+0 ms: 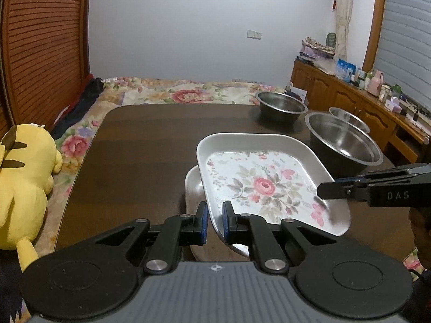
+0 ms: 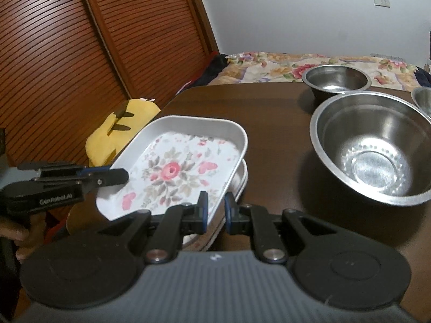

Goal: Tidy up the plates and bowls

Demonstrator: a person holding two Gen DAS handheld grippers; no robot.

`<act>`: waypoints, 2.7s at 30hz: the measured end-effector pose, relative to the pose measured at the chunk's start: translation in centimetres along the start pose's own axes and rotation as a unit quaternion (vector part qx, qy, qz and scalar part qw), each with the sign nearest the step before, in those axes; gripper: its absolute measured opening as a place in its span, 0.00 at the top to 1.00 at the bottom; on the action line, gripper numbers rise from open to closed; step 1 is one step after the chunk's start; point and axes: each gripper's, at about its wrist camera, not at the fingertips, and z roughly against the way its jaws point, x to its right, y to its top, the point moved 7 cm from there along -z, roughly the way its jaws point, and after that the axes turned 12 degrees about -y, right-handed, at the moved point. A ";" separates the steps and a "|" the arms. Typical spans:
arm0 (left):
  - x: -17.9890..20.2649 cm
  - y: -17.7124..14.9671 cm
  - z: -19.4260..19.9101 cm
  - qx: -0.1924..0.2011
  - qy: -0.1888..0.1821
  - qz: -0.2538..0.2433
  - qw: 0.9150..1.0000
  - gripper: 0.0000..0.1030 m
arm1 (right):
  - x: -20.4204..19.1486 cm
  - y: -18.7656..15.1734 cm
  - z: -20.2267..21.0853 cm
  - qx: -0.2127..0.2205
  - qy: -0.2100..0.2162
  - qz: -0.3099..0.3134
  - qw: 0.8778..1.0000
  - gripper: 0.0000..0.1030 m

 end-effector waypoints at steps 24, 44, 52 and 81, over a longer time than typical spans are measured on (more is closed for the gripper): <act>-1.0 -1.1 -1.0 -0.009 0.027 -0.007 1.000 0.89 | -1.0 -2.2 -0.7 0.049 -0.015 -0.030 0.998 0.84; -1.2 -2.2 -1.2 -0.016 0.043 -0.006 0.999 0.89 | -1.2 -2.2 -1.0 0.074 -0.027 -0.003 0.997 0.84; -1.3 -1.5 -0.6 -0.002 0.045 -0.004 0.999 0.83 | -0.8 -2.3 -0.4 0.084 -0.030 -0.001 0.996 0.83; 11.3 5.4 -9.2 0.017 -0.040 -0.091 0.995 0.34 | 18.0 0.7 5.8 0.185 -0.170 -0.093 0.963 0.66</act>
